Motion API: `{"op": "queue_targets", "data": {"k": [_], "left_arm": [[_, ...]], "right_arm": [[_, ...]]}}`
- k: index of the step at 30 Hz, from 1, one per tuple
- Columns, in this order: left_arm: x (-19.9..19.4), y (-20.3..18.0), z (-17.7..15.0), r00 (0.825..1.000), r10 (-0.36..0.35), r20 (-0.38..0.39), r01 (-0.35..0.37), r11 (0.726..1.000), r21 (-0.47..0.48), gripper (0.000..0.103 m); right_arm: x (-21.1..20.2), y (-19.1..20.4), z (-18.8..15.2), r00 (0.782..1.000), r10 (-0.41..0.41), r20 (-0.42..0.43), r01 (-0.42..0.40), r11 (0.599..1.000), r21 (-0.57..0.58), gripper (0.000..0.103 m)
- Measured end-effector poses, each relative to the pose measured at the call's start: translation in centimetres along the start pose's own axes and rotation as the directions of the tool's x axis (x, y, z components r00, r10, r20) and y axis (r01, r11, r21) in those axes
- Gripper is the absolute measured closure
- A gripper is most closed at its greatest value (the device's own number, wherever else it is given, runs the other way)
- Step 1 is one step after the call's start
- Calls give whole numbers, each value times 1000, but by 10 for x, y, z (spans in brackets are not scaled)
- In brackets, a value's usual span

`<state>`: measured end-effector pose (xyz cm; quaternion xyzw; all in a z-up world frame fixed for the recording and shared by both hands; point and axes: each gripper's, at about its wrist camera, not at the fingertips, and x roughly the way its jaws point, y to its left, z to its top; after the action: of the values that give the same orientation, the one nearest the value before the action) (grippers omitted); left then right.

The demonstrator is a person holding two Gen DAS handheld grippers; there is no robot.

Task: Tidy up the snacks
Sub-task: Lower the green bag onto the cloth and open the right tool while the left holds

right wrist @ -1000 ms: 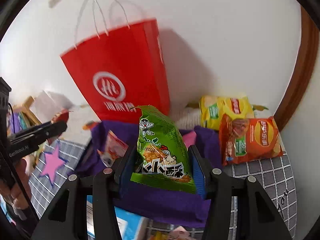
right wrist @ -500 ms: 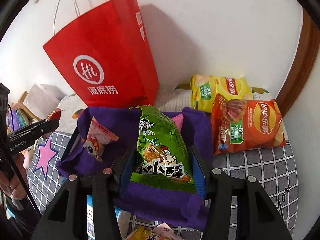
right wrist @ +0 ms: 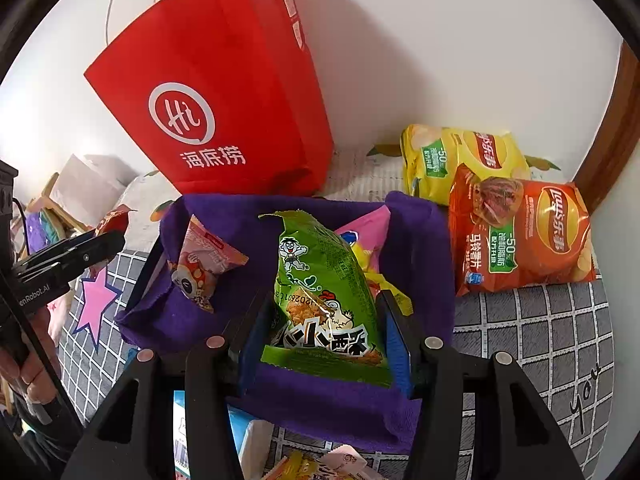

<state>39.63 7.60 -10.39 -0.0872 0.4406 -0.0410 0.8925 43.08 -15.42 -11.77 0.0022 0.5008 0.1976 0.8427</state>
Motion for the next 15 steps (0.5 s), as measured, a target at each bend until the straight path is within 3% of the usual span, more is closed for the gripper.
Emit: {"op": "queue_targets", "data": {"k": [15], "left_arm": [[8, 1, 0, 1000, 12, -24, -12, 1000, -1, 67]], "right_arm": [[14, 5, -4, 998, -24, -53, 22, 999, -33, 51]]}}
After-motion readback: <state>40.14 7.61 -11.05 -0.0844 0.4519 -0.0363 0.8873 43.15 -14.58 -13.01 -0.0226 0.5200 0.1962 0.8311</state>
